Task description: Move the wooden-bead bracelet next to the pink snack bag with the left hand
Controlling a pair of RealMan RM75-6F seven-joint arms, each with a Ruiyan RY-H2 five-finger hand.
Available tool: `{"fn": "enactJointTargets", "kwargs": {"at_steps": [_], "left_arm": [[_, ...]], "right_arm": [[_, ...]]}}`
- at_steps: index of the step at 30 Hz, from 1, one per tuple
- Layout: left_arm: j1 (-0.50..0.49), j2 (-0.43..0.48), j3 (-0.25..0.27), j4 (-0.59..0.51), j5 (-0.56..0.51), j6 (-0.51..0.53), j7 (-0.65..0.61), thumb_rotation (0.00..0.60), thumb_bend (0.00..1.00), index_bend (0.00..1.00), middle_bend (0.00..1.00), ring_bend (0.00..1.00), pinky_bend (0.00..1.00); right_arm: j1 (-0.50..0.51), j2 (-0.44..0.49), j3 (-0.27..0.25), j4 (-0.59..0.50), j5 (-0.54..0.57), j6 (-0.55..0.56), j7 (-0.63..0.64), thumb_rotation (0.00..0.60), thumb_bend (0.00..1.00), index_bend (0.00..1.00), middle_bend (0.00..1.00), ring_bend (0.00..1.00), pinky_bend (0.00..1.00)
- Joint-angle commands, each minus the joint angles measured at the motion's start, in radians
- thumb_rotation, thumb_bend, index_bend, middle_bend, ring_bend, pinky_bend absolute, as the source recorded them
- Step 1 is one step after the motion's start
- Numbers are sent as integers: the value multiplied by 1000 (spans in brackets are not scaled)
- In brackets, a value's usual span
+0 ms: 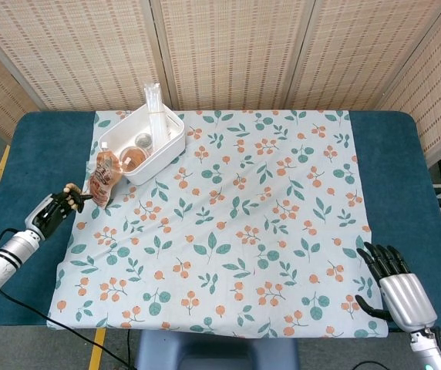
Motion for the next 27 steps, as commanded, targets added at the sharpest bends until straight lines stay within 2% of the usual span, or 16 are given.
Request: {"fn": "enactJointTargets", "kwargs": {"at_steps": [1, 3, 4, 11, 15, 17, 19, 21, 24, 27], "left_arm": [[0, -2, -5, -1, 6, -4, 20, 472, 1000, 561, 617, 188, 0], [3, -5, -10, -1, 4, -14, 31, 574, 1000, 558, 601, 178, 0], [3, -6, -11, 0, 3, -19, 34, 592, 1000, 555, 591, 170, 0], [-5, -6, -9, 19, 3, -64, 61, 600, 1000, 514, 526, 123, 0], [-12, 0, -1, 39, 4, -103, 77, 600, 983, 417, 448, 70, 0], [-15, 0, 1, 48, 3, -116, 88, 600, 883, 369, 414, 48, 0], [-18, 1, 4, 53, 3, -117, 95, 600, 688, 323, 384, 29, 0], [-19, 1, 6, 57, 1, -115, 99, 600, 583, 314, 380, 26, 0], [-23, 3, 13, 62, -2, -109, 96, 600, 517, 316, 381, 27, 0], [-24, 3, 18, 64, -10, -103, 85, 600, 473, 382, 386, 29, 0]], "right_arm": [[0, 0, 0, 0, 0, 0, 0, 451, 236, 0, 0, 0, 0], [0, 0, 1, 0, 0, 2, 2, 450, 236, 0, 0, 0, 0], [0, 1, 1, 0, 0, 3, 3, 450, 236, 0, 0, 0, 0], [-1, 1, 3, 3, -1, 7, 8, 450, 236, 0, 0, 0, 0], [-1, 1, 2, 3, 0, 6, 7, 450, 236, 0, 0, 0, 0], [-1, 1, 3, 3, 1, 6, 7, 450, 236, 0, 0, 0, 0], [-1, 1, 3, 2, 2, 6, 6, 450, 236, 0, 0, 0, 0], [-1, 1, 4, 2, 3, 5, 6, 450, 236, 0, 0, 0, 0], [-1, 1, 4, 2, 6, 3, 4, 451, 236, 0, 0, 0, 0], [0, 0, 5, 2, 8, 0, 3, 451, 236, 0, 0, 0, 0]]}}
